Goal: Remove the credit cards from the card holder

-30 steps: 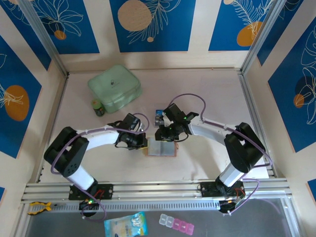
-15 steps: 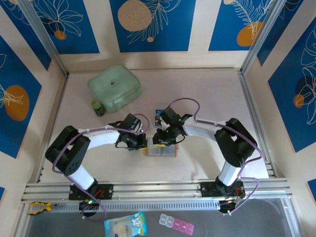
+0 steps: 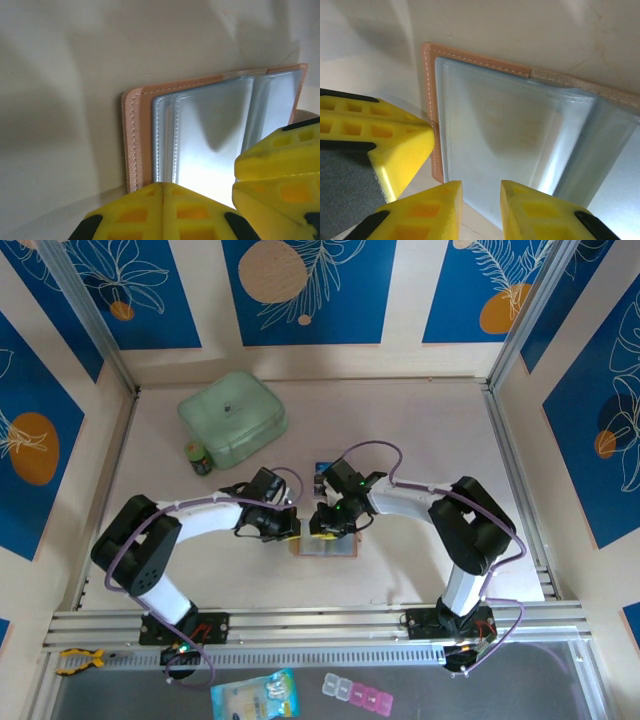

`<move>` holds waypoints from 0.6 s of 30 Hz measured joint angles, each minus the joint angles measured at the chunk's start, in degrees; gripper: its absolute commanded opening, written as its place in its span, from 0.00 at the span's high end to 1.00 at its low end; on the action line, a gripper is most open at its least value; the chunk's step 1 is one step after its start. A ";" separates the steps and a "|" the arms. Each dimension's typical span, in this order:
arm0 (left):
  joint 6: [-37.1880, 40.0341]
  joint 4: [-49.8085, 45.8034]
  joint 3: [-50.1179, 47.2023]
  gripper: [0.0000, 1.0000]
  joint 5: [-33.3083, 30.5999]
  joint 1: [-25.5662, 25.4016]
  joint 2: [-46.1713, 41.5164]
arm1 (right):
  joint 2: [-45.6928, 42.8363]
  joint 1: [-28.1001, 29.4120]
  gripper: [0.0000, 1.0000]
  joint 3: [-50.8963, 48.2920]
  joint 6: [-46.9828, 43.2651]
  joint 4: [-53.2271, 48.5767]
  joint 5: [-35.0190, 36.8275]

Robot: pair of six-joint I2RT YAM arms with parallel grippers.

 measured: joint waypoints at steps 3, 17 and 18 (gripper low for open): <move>0.00 -0.02 0.00 0.95 0.00 0.00 0.96 | 0.35 0.00 0.73 0.00 0.00 -0.02 0.02; 0.04 -0.15 -0.02 0.95 -0.11 0.02 1.03 | 1.33 0.00 0.73 0.66 -0.02 -1.46 0.48; 0.04 -0.20 -0.02 0.95 -0.11 0.02 1.03 | 1.33 0.00 0.73 0.79 -0.02 -1.81 0.70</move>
